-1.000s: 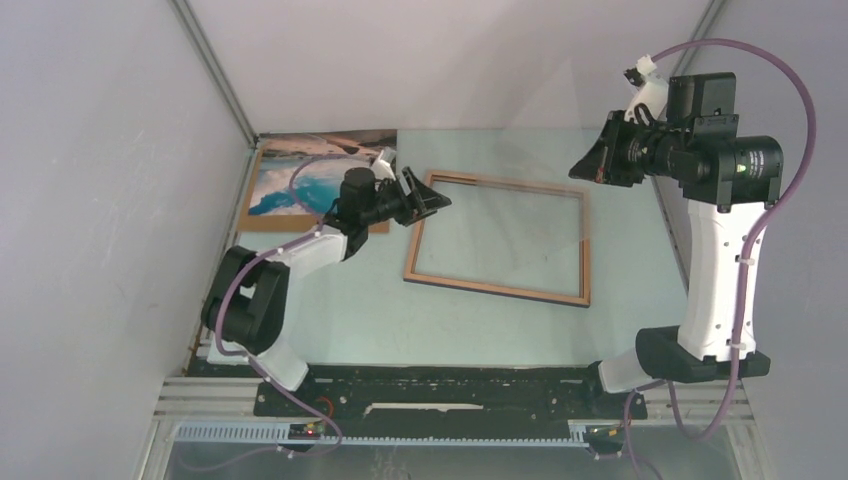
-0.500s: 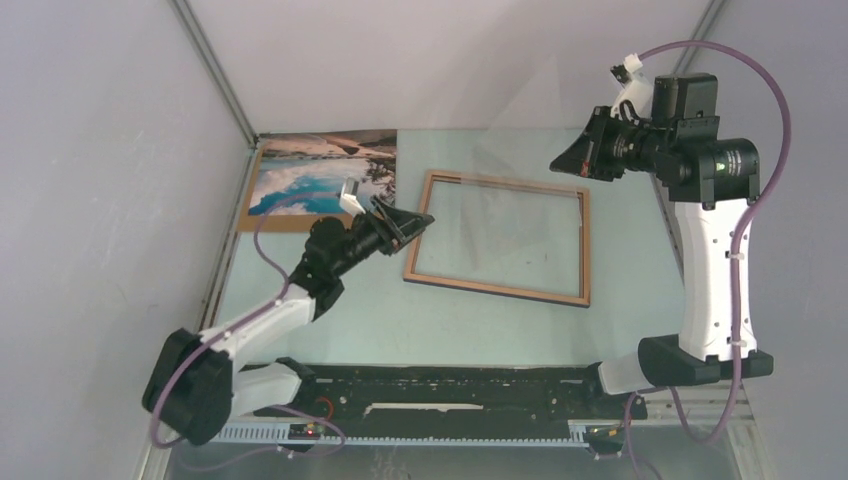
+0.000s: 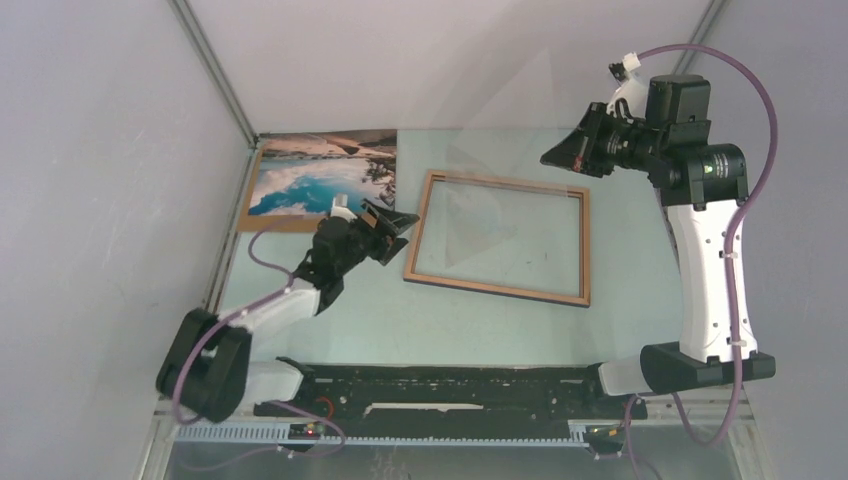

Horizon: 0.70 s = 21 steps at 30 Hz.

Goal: Put the photo into the frame

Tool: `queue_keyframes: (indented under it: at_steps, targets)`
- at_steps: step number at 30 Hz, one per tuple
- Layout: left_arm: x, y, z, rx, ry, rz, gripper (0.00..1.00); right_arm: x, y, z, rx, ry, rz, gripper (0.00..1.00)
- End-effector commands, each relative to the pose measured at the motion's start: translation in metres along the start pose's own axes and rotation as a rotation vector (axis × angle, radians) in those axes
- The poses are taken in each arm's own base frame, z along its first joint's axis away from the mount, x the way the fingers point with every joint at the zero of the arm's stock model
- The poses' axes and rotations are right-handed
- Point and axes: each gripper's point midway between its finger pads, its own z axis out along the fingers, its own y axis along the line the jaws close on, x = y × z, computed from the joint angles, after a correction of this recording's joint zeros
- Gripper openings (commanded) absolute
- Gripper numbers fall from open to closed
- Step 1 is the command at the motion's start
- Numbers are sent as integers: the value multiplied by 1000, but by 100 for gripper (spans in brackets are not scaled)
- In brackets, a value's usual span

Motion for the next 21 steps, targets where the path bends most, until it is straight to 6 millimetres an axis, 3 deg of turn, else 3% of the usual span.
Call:
queue_keyframes:
  at_steps: [1, 5, 7, 9, 14, 21]
  targets:
    - [-7, -8, 32, 38, 79, 111, 90, -8, 25, -14, -78, -63, -39, 0]
    - [-11, 2, 71, 28, 100, 73, 93, -5, 25, -14, -72, -56, -41, 0]
    - [-12, -11, 89, 117, 110, 48, 97, -5, 25, -16, -66, -57, -45, 0]
    - [-14, -30, 97, 236, 94, 26, 100, -5, 24, -18, -58, -56, -49, 0]
    - [-12, -10, 123, 195, 94, 15, 100, -8, 25, -18, -58, -59, -54, 0]
    - [6, -29, 143, 327, 139, -40, 100, -8, 21, -17, -44, -58, -56, 0]
